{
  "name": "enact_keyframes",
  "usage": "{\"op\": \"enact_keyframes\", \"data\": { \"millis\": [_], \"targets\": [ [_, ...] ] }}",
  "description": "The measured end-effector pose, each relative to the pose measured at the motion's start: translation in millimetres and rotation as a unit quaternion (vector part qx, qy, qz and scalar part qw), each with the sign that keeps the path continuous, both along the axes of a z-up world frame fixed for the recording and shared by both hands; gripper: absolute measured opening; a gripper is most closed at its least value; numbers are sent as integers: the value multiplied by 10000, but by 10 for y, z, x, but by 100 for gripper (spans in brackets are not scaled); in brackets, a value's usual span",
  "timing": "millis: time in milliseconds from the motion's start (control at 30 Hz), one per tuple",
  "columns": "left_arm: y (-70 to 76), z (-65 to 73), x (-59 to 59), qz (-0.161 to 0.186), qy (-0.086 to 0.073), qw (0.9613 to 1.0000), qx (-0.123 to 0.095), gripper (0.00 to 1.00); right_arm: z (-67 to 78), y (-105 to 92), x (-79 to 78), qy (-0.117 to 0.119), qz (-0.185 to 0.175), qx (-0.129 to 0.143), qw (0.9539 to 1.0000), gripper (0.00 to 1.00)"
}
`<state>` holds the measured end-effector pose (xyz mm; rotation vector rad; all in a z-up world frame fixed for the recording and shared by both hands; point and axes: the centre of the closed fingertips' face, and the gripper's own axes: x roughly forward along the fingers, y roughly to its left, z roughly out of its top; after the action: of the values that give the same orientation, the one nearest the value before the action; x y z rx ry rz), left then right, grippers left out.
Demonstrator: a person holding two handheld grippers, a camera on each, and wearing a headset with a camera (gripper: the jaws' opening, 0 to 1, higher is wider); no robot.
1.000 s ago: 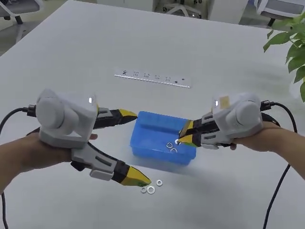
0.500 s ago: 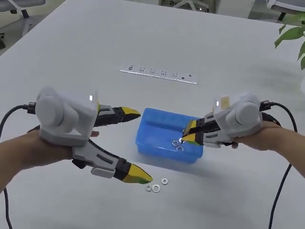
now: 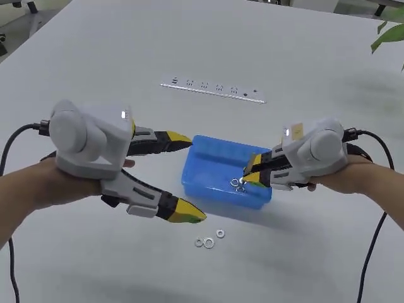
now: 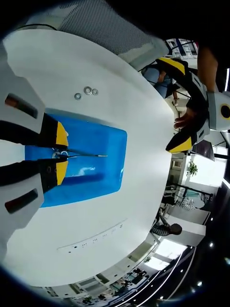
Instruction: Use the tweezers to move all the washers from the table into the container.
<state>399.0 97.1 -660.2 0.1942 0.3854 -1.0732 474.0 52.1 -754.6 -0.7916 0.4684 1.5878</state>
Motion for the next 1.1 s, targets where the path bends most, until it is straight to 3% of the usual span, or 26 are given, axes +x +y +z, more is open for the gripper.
{"op": "enact_keyframes", "data": {
  "millis": [433, 767, 1100],
  "targets": [
    [-80, -7, 191, -143, -201, 9993, 275, 45, -45, -16, -17, 10, 49, -53, 10000, 9],
    [-292, -45, 309, -483, -203, 9980, 360, 35, -47, -31, -32, 7, 75, -63, 10000, 9],
    [-467, -99, 466, -592, -312, 9969, 422, 27, -41, -36, -59, -31, 135, -88, 9999, 9]
  ]
}}
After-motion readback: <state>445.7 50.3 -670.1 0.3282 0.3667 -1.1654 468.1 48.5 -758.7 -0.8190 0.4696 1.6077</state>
